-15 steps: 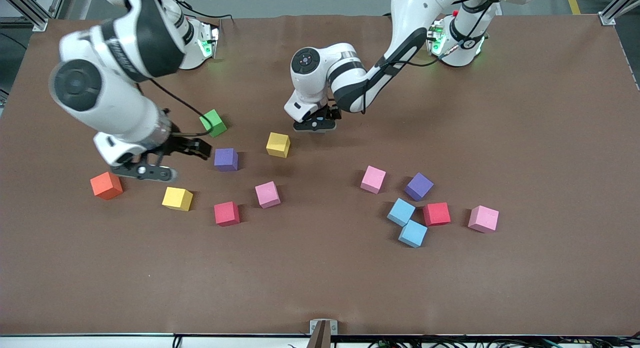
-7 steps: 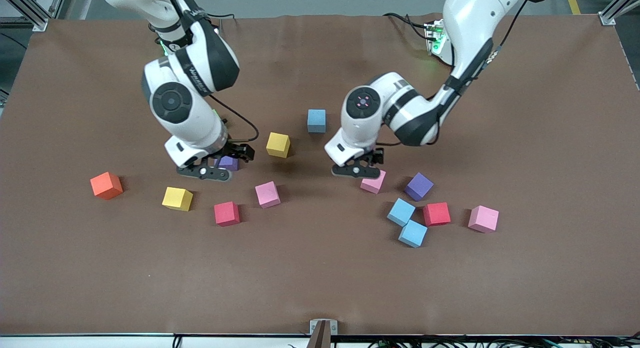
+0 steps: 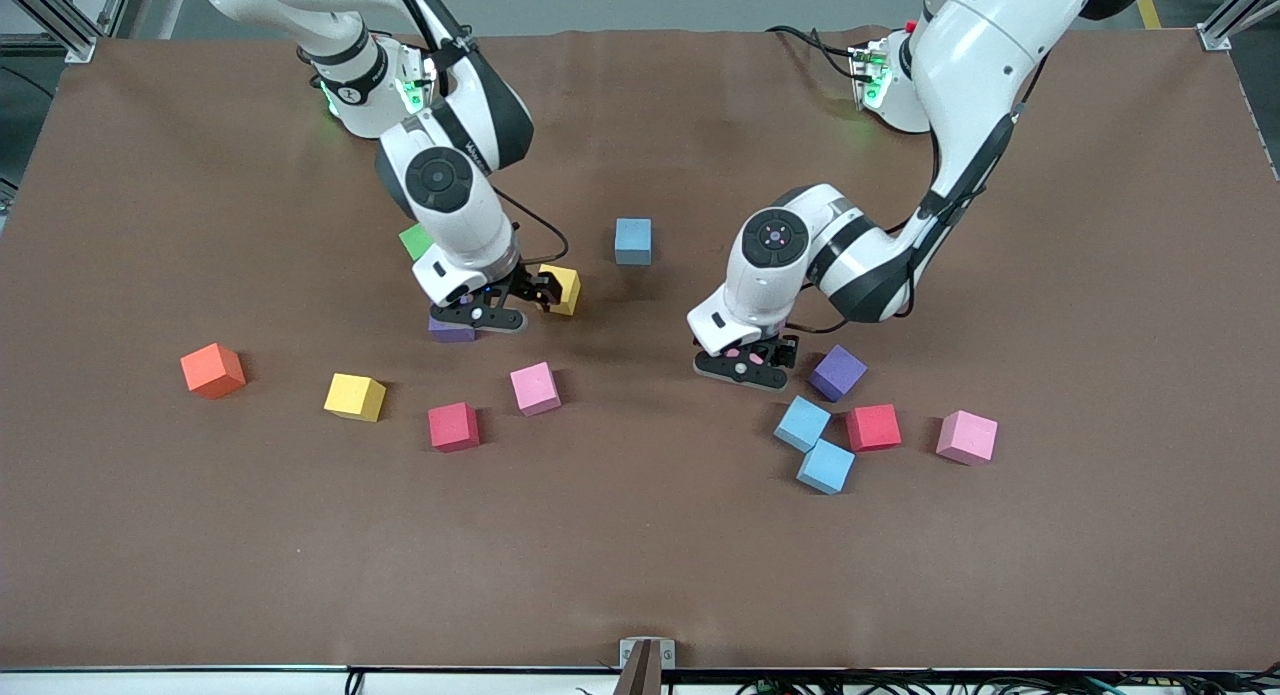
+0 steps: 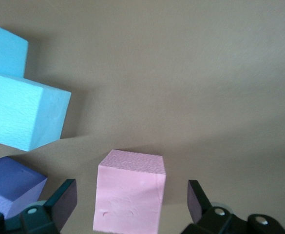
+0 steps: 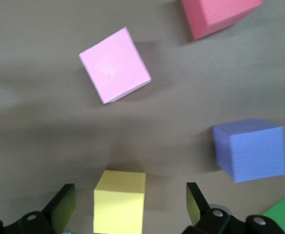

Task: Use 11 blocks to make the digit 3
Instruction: 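Grasp the pink cube with the left gripper while the right gripper reaches the yellow cube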

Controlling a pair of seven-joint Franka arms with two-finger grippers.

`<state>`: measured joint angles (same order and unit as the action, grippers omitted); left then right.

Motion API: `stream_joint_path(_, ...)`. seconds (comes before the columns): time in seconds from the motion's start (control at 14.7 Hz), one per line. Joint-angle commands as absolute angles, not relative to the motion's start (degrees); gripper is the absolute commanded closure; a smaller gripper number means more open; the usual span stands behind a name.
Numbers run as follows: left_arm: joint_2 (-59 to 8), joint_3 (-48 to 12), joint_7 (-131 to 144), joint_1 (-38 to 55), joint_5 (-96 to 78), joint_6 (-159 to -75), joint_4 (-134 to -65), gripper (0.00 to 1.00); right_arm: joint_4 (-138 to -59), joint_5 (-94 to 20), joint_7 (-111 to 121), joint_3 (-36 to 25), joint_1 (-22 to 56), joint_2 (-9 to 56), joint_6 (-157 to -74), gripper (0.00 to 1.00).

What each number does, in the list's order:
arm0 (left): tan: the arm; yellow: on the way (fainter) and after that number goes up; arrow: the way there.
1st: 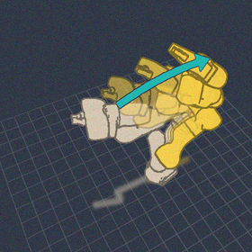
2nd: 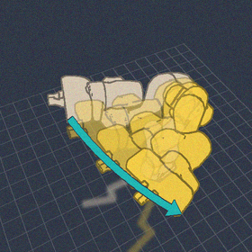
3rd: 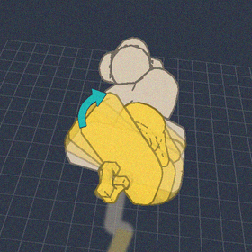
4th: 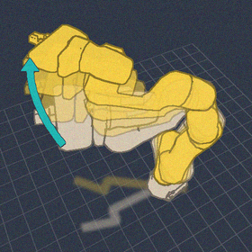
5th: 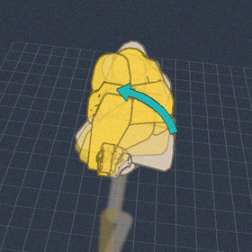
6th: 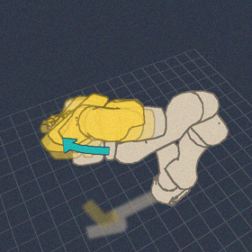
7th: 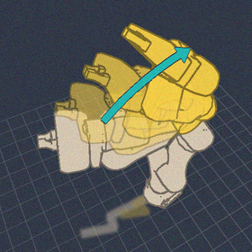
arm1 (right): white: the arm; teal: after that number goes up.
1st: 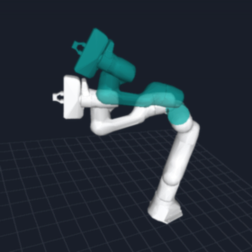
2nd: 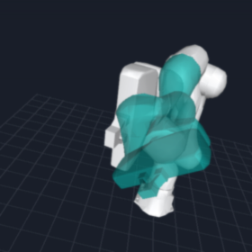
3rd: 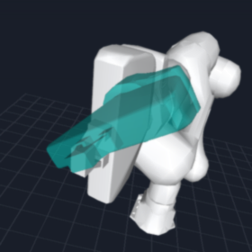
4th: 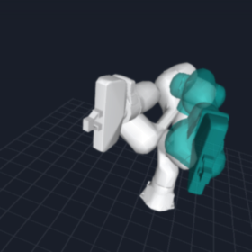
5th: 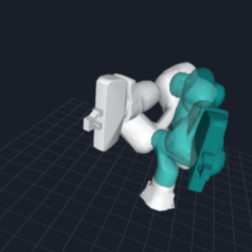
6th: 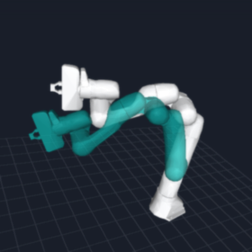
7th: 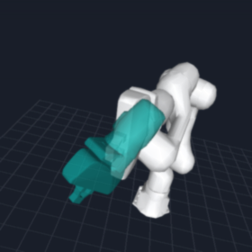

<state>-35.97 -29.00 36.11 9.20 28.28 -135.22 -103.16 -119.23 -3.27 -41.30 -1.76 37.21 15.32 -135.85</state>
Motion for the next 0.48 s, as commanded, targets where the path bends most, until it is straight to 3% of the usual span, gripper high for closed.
stream_joint_path(0.0,-35.86,-29.44,35.77,8.70,30.67,-137.02,-105.73,0.00,-120.94,-3.17,-44.38,-2.46,40.07,15.46,-137.98,0.00)
stream_joint_path(0.27,-36.38,-29.36,35.77,7.91,31.11,-139.12,-106.96,0.01,-120.94,-2.99,-45.35,-2.55,41.57,18.71,-140.88,0.00)
stream_joint_path(0.34,-36.47,-29.36,35.77,7.65,31.46,-139.48,-107.05,0.09,-121.02,-2.99,-45.79,-2.64,42.44,19.24,-141.41,0.00)
stream_joint_path(0.41,-36.39,-29.36,35.77,7.21,31.46,-139.66,-107.05,0.24,-121.03,-2.90,-46.84,-2.64,42.63,19.77,-141.50,0.00)
